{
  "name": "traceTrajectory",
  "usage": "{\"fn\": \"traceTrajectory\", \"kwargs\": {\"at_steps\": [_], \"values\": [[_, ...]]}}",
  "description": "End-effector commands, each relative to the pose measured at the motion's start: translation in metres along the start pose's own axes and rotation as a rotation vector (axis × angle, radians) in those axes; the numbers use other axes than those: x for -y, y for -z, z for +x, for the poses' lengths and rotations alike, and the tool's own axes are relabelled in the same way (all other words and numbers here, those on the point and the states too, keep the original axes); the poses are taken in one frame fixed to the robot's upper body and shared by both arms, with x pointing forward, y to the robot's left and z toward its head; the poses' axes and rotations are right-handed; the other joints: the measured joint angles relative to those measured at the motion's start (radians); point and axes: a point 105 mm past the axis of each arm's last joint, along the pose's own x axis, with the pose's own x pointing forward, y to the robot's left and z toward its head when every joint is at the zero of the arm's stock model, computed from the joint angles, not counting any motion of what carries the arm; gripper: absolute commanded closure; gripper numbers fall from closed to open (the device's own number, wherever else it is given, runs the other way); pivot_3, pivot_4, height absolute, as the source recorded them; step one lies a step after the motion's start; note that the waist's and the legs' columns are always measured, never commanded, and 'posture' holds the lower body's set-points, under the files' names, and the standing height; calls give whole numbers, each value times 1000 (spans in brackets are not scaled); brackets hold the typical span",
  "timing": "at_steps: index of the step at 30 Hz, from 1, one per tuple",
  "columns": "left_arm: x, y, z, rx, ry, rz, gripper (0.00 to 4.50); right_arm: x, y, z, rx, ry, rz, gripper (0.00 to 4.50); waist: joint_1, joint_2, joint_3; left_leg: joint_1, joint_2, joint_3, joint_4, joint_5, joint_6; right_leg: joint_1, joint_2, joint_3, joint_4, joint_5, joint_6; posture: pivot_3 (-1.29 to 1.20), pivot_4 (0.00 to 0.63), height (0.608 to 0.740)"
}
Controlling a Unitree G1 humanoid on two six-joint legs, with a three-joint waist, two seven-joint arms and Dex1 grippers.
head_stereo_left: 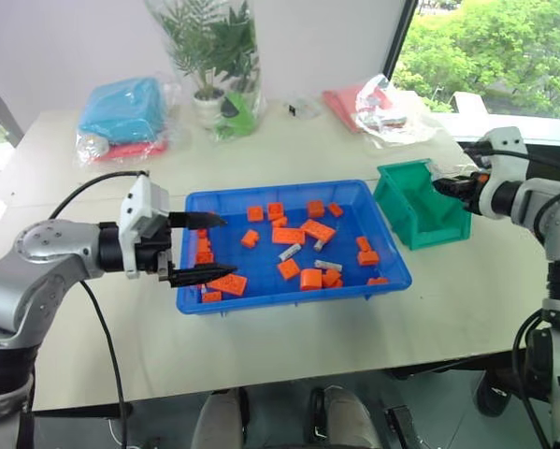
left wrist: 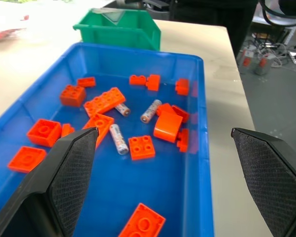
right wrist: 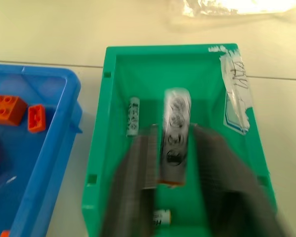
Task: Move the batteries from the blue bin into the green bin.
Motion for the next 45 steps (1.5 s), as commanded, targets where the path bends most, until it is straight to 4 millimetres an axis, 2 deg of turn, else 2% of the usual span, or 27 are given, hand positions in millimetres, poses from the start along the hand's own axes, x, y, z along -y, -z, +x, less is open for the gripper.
{"fn": "traceTrajectory", "kwargs": {"at_steps": [1,4,7,8,11,13,17,21,26,35,45], "values": [[-1,-10,-2,17,-2,51,0,5,-23,-3,87,18,-67,1732,1,0,0,0,0,0,0,0,0,0,0,0,0,0,0,0,150,672],[0,-10,-3,16,-7,51,0,-13,-42,-6,152,-98,-123,1732,3,1,1,0,0,0,1,0,0,0,0,0,0,0,0,0,150,672],[0,-11,-4,15,-9,50,0,-55,-54,-8,196,-290,-232,1732,4,1,1,0,0,0,1,0,0,0,0,0,0,0,0,0,150,672],[1,-11,-3,15,-10,49,0,-81,-54,-7,203,-400,-282,1732,4,1,1,0,0,0,1,0,0,0,0,0,0,0,0,0,150,672],[3,-11,-2,17,-12,47,0,-136,-45,-4,207,-630,-442,1732,-4,0,0,0,1,0,1,0,0,0,1,0,1,0,0,0,150,672],[3,-12,-2,18,-13,46,0,-161,-34,-2,206,-747,-561,1732,-2,0,0,0,1,0,1,0,0,0,1,0,1,0,0,0,150,672],[6,-14,-2,15,-11,51,0,-186,-22,15,201,-851,-688,1732,9,0,0,-1,1,0,3,0,0,0,0,0,1,0,0,0,150,672],[11,-16,-4,3,-11,61,0,-201,-8,31,173,-935,-836,1732,7,0,0,-2,1,0,7,0,0,1,0,0,1,0,0,0,150,672],[15,-17,-8,-2,-35,63,0,-203,10,44,127,-1017,-989,1732,5,0,0,-2,1,0,7,0,0,1,0,0,2,0,0,0,150,672],[16,-21,-11,3,-83,70,0,-216,16,63,160,-1029,-1079,1732,-1,0,0,0,1,0,8,0,0,1,1,0,6,1,1,0,150,672],[12,-25,-17,-1,-110,83,0,-216,42,61,156,-1116,-1155,1732,1,0,1,0,1,0,9,0,-1,1,0,0,8,2,1,0,150,672]]}}
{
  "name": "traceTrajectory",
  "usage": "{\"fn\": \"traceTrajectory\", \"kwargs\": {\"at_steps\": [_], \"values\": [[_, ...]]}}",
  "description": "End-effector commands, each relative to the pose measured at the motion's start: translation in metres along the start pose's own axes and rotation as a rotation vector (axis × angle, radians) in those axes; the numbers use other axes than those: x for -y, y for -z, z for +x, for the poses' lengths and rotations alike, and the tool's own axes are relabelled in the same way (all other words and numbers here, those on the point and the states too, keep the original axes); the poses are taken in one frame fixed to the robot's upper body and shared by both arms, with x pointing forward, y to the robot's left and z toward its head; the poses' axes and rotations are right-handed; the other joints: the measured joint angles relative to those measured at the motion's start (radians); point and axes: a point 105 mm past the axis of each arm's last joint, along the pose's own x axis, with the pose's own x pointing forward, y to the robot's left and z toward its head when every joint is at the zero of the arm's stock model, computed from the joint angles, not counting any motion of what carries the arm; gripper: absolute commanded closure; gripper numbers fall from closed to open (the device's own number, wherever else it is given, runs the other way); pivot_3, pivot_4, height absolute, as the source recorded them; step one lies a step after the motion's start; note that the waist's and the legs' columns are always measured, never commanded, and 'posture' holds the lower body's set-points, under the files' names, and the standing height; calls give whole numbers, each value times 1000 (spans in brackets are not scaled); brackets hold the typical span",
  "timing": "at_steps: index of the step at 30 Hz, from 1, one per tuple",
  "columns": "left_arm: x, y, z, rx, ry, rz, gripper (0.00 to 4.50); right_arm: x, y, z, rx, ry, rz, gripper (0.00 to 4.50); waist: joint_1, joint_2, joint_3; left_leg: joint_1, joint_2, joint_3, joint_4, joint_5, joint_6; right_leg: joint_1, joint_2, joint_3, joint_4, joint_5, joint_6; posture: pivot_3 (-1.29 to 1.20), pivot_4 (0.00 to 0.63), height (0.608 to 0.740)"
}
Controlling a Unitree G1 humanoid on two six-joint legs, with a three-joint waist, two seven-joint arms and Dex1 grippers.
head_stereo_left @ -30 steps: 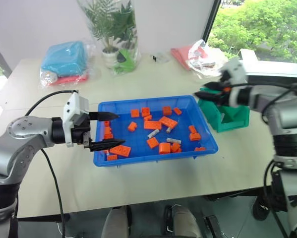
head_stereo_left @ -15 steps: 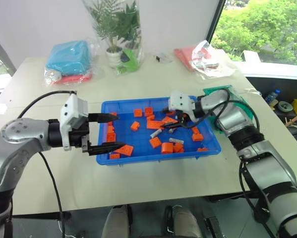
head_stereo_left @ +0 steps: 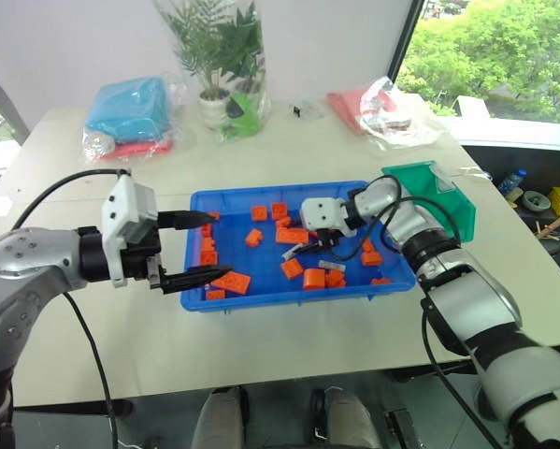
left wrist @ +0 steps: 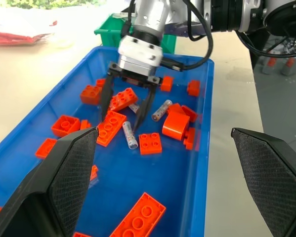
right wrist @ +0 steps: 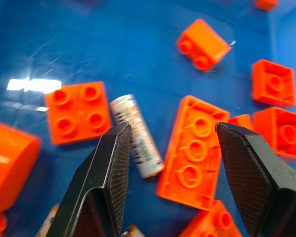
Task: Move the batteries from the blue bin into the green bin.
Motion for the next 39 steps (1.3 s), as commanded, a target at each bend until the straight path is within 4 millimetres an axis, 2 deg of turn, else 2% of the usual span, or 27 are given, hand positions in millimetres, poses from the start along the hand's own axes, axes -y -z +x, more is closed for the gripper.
{"fn": "traceTrajectory", "kwargs": {"at_steps": [1,15,25,28,30,31,36,39], "values": [[-3,-12,-5,13,-22,54,0,3,0,-5,8,19,-15,1732,0,0,0,0,0,0,0,0,0,0,0,0,1,0,0,0,150,672],[-13,-19,-2,26,-19,84,0,-14,8,19,-29,-48,-10,1732,-3,-1,-1,3,0,0,1,0,-1,0,0,1,7,0,0,0,150,672],[-16,-19,-2,31,-28,92,0,-18,11,19,-23,-44,6,1732,-4,-2,-1,5,0,0,1,0,-1,1,0,1,8,-1,-1,0,150,672],[-18,-20,-1,36,-28,95,0,-19,13,18,-20,-49,24,2515,-3,-2,-1,5,0,0,1,0,-1,1,0,1,8,-1,-1,0,150,672],[-19,-21,0,39,-25,99,0,-20,14,18,-24,-46,27,3555,-2,-2,-1,5,0,0,1,0,-1,1,0,2,8,-1,-1,0,150,672],[-20,-21,0,40,-24,101,0,-20,14,17,-25,-44,29,3933,-2,-2,-1,5,0,0,1,0,-1,1,0,2,8,-1,-1,0,150,672],[-23,-23,2,46,-20,108,0,-18,17,13,-29,-22,45,3933,-2,-2,-1,5,0,0,1,0,-1,1,0,2,8,-1,-1,0,150,672],[-24,-23,3,46,-17,108,0,-4,11,0,-1,61,51,3933,1,-3,-2,5,0,0,2,0,-1,2,0,2,8,-1,-1,0,150,672]]}}
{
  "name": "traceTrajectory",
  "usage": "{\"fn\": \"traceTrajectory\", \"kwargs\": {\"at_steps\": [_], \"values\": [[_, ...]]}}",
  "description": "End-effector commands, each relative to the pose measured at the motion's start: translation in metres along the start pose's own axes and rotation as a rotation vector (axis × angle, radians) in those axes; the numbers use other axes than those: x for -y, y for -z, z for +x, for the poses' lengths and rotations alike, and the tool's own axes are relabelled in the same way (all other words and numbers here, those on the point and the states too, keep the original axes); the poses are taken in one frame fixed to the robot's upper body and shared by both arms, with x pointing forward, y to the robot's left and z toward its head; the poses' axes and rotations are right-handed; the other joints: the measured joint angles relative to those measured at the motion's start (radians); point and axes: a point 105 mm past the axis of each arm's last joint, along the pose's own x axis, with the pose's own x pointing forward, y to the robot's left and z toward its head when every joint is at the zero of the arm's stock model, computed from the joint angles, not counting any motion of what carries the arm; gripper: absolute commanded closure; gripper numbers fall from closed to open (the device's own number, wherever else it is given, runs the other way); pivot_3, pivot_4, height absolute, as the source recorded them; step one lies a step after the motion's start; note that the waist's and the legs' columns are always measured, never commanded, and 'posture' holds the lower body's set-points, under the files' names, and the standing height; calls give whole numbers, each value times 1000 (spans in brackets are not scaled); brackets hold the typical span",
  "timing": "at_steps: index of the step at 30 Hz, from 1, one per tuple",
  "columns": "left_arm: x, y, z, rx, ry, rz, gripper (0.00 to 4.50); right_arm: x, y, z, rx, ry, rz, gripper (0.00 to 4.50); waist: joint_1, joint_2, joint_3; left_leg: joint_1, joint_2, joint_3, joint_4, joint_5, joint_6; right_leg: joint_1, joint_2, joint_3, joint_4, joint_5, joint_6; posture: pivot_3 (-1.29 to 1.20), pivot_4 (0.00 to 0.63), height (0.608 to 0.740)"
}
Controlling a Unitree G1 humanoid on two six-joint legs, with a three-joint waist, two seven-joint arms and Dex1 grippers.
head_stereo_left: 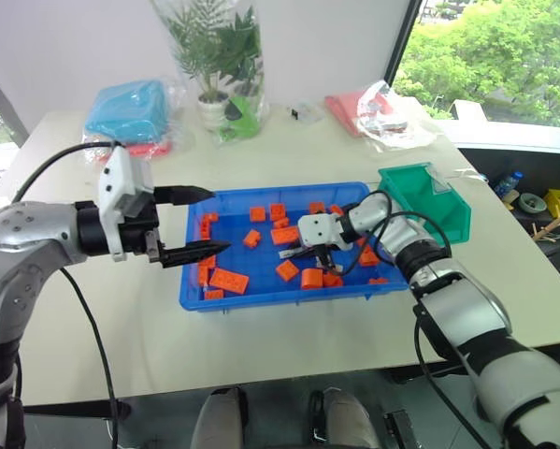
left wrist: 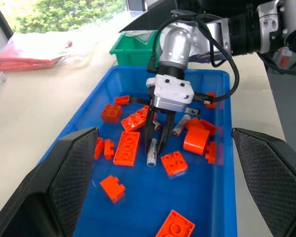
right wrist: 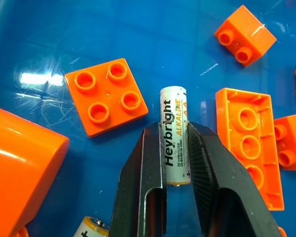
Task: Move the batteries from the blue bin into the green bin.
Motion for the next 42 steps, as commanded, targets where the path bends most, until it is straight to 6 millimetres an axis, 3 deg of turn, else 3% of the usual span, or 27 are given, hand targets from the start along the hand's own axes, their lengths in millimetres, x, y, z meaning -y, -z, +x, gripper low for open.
{"fn": "traceTrajectory", "kwargs": {"at_steps": [1,3,6,8,12,15,18,21,24,29,34,40,42], "values": [[0,-5,0,13,7,36,0,18,-5,-24,29,123,27,3933,3,-1,0,0,0,0,0,0,0,0,0,0,0,0,0,0,150,672],[2,-4,0,11,9,31,0,34,-17,-43,92,236,93,3933,5,-1,-1,-1,0,0,0,0,0,0,0,0,0,0,0,0,150,672],[4,3,0,3,8,16,0,59,-37,-100,226,492,288,3933,4,0,0,-2,0,0,0,0,0,1,0,1,0,1,-2,0,150,672],[5,6,-1,-1,7,6,0,64,-38,-137,259,644,402,3933,7,0,0,-3,0,0,0,0,0,1,0,1,1,2,-2,0,150,672],[8,11,1,2,13,-11,0,54,-10,-209,173,960,587,3933,13,-3,-1,-3,0,-1,0,-1,-1,-2,0,0,-2,0,-3,0,150,672],[7,12,4,8,23,-14,0,35,16,-238,52,1089,675,3933,11,-4,-2,-3,0,-1,0,-2,-4,-1,-1,0,-5,-2,0,0,150,672],[4,10,8,18,34,-9,0,18,39,-248,-53,1143,744,3933,6,-3,-2,-3,0,0,0,-2,-3,-1,-1,0,-6,-2,0,0,150,672],[1,7,13,34,40,-1,0,9,55,-245,-108,1160,798,2923,1,-2,-1,-3,0,2,-1,-2,-2,0,-1,1,-4,-2,0,0,150,672],[0,6,16,41,47,2,0,15,51,-240,-101,1156,775,1429,-4,-1,-1,-3,0,2,-2,0,0,-1,-1,1,-3,-1,0,0,150,672],[1,6,16,43,49,3,0,20,23,-232,8,1030,731,1429,2,-1,-1,-3,0,2,-1,0,0,-1,-1,1,-3,-1,0,0,150,672],[3,8,15,40,43,0,0,12,-5,-182,62,758,699,1429,5,-2,-1,-3,0,2,-1,-1,0,-3,-1,1,-5,-2,0,0,150,672],[4,7,17,44,35,7,0,15,1,-125,24,677,777,1429,6,-2,-2,-3,0,1,-1,-2,-2,-3,-1,1,-5,-2,0,0,150,672],[5,5,17,46,31,9,0,24,4,-109,38,723,825,878,6,-2,-2,-4,0,1,-1,-1,0,-3,-1,1,-4,-1,-1,0,150,672]]}}
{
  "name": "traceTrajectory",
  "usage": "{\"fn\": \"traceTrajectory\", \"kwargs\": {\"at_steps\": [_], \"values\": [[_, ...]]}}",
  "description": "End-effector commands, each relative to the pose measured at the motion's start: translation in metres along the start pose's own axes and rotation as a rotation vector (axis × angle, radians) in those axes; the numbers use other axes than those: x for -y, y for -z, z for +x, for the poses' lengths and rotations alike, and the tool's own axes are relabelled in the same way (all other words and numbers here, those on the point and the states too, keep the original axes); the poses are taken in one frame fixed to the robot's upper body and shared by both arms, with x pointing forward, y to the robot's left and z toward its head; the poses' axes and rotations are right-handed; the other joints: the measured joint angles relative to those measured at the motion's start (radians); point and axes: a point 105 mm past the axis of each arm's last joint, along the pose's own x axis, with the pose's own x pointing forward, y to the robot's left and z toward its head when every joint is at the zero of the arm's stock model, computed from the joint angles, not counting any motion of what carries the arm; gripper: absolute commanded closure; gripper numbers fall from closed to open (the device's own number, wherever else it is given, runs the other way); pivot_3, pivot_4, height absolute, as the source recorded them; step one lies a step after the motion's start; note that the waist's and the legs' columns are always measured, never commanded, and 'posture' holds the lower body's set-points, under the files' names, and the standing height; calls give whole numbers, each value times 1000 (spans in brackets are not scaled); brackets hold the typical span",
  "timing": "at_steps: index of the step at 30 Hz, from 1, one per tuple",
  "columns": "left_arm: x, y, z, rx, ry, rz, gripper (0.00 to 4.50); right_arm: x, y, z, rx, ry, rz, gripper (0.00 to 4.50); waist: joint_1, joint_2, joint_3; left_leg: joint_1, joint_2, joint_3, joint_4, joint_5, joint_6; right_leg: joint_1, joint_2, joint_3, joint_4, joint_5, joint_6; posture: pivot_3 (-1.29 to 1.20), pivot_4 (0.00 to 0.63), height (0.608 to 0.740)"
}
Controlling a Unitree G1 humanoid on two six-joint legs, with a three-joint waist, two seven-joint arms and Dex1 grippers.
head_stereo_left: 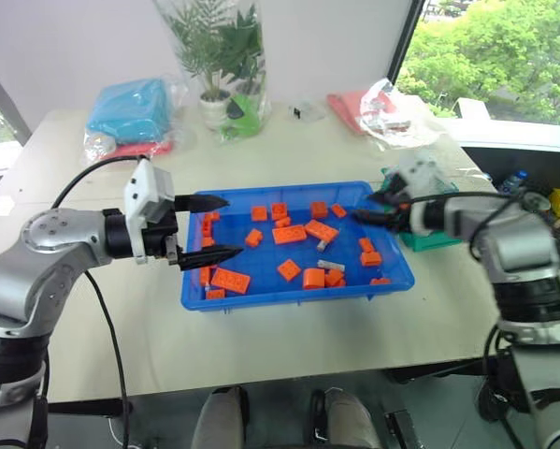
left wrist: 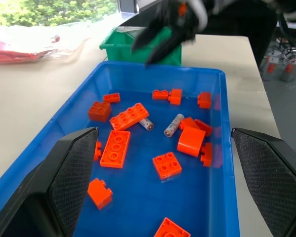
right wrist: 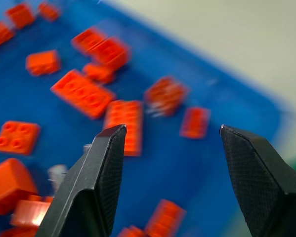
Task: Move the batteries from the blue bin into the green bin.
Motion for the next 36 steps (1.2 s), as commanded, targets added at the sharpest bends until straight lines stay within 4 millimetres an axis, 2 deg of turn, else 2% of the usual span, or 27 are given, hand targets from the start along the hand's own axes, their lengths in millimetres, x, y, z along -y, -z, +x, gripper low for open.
{"fn": "traceTrajectory", "kwargs": {"at_steps": [1,2,3,8,14,19,22,27,36], "values": [[4,-12,-2,23,-8,52,0,3,-16,15,44,90,5,545,0,0,0,-1,0,0,0,0,0,0,0,0,0,0,0,0,150,672],[5,-12,-2,24,-10,53,0,0,-14,20,32,96,3,116,0,0,0,-1,0,0,1,0,1,0,0,0,1,1,-2,0,150,672],[5,-12,-3,23,-15,53,0,-3,-13,24,25,96,1,47,1,0,0,-1,0,0,1,0,1,0,0,0,1,2,-3,0,150,672],[6,-11,-7,15,-35,51,0,-16,-3,35,-5,78,19,47,1,0,0,-1,0,0,1,0,1,0,0,0,1,1,-1,0,150,672],[8,-11,-8,16,-43,50,0,-22,4,42,-18,77,10,47,0,0,0,-1,0,-1,0,0,0,0,0,0,1,0,0,0,150,672],[7,-12,-9,12,-50,51,0,-25,-6,19,18,28,-55,47,2,0,0,-1,0,-1,1,0,0,0,0,0,1,0,0,0,150,672],[7,-11,-10,7,-51,50,0,-30,4,4,-24,-17,-108,47,2,-1,-1,-1,0,-1,1,0,0,0,0,0,0,-1,1,0,150,672],[6,-12,-10,12,-47,50,0,-47,33,-13,-135,-151,-151,47,1,-1,-1,-1,0,-1,0,-1,-2,0,0,0,-1,-1,1,0,150,672],[4,-14,-6,20,-39,62,0,-51,33,7,-150,-165,-138,47,0,-1,0,0,0,-1,0,-1,-2,0,0,-1,-2,-1,1,0,150,672]]}}
